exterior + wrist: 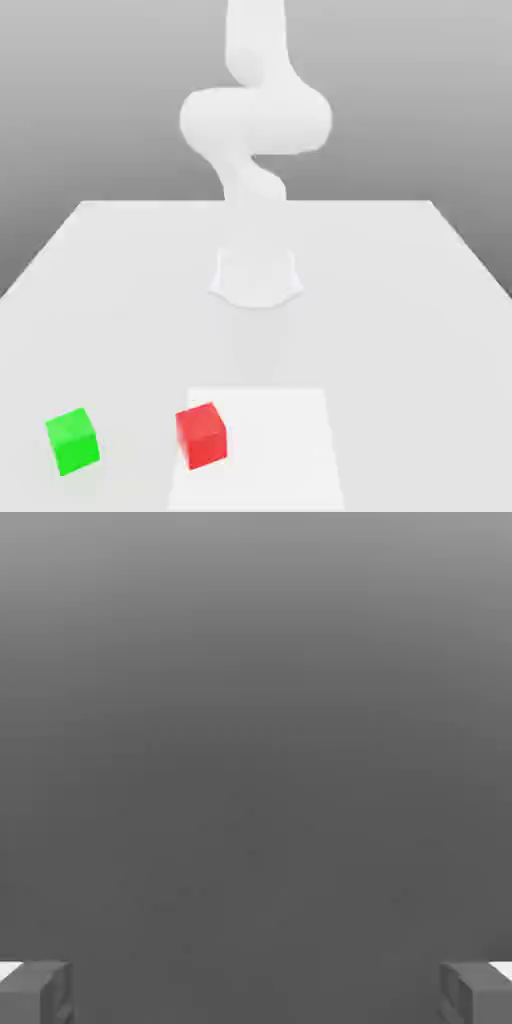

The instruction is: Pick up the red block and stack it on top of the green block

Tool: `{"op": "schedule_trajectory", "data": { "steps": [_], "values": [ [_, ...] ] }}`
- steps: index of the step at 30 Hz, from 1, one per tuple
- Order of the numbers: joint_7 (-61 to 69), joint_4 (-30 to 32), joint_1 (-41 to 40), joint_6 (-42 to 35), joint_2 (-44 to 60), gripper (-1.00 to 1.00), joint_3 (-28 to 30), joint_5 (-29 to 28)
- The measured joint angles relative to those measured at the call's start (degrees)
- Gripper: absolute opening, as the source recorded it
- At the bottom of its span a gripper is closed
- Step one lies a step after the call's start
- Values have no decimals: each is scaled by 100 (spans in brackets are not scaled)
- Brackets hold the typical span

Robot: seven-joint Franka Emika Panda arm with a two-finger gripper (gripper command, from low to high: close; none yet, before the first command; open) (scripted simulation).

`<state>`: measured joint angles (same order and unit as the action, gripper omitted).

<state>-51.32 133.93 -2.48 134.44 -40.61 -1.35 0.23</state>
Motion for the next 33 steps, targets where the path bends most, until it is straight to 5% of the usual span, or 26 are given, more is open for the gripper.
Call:
{"op": "schedule_trajectory", "data": {
  "steps": [15, 27, 28, 33],
  "values": [
    [-3509, 1292, -1204, 1597, 3151, 0, -608, -153],
    [-5290, 1707, -1206, 3230, 5640, 0, -276, -499],
    [-5316, 1690, -1178, 3330, 5758, -100, -240, -532],
    [-5321, 1690, -1178, 3345, 5759, -100, -241, -537]
  ]
}}
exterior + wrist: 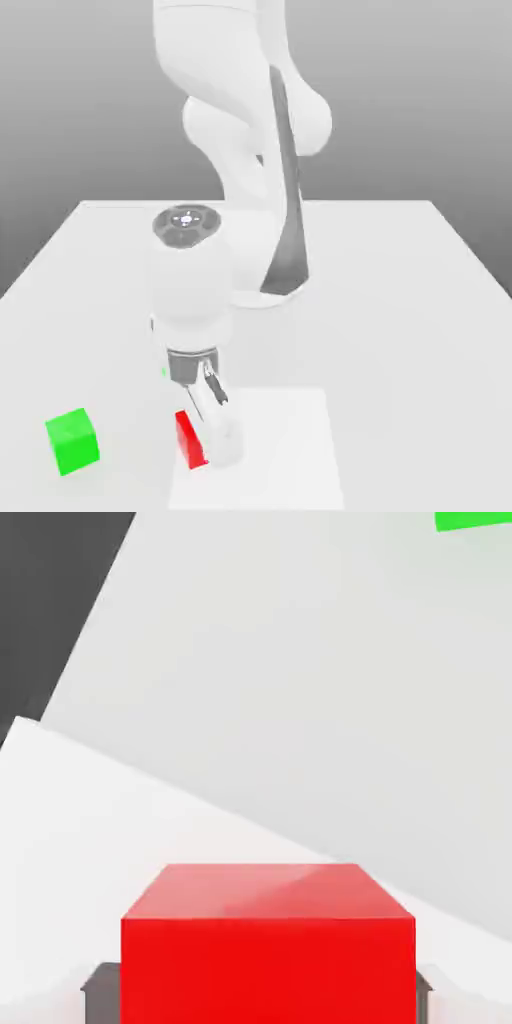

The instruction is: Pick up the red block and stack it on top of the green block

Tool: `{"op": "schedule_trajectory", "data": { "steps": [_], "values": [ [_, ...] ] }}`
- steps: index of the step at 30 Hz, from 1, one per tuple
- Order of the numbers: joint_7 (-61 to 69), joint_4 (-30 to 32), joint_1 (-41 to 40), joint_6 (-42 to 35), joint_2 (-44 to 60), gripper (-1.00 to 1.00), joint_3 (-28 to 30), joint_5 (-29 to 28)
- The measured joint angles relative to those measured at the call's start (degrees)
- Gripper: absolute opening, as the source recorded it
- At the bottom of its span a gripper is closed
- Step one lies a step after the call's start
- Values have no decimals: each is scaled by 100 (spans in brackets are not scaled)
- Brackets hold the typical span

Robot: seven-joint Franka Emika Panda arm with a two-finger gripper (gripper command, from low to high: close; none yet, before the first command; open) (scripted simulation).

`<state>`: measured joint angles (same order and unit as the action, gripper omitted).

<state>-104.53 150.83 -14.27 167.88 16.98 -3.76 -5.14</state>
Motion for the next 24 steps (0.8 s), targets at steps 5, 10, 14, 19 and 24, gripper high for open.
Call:
{"op": "schedule_trajectory", "data": {
  "steps": [5, 10, 14, 19, 24],
  "values": [
    [132, 79, -50, -445, -521, -100, -90, 180],
    [741, -43, -371, -1198, -1155, -100, 44, 428],
    [1724, -516, -1066, -1661, -1146, -100, 394, 515],
    [2267, -800, -1394, -1328, -527, -100, 515, 584],
    [2294, -823, -1412, -1015, -191, 100, 501, 602]
  ]
}}
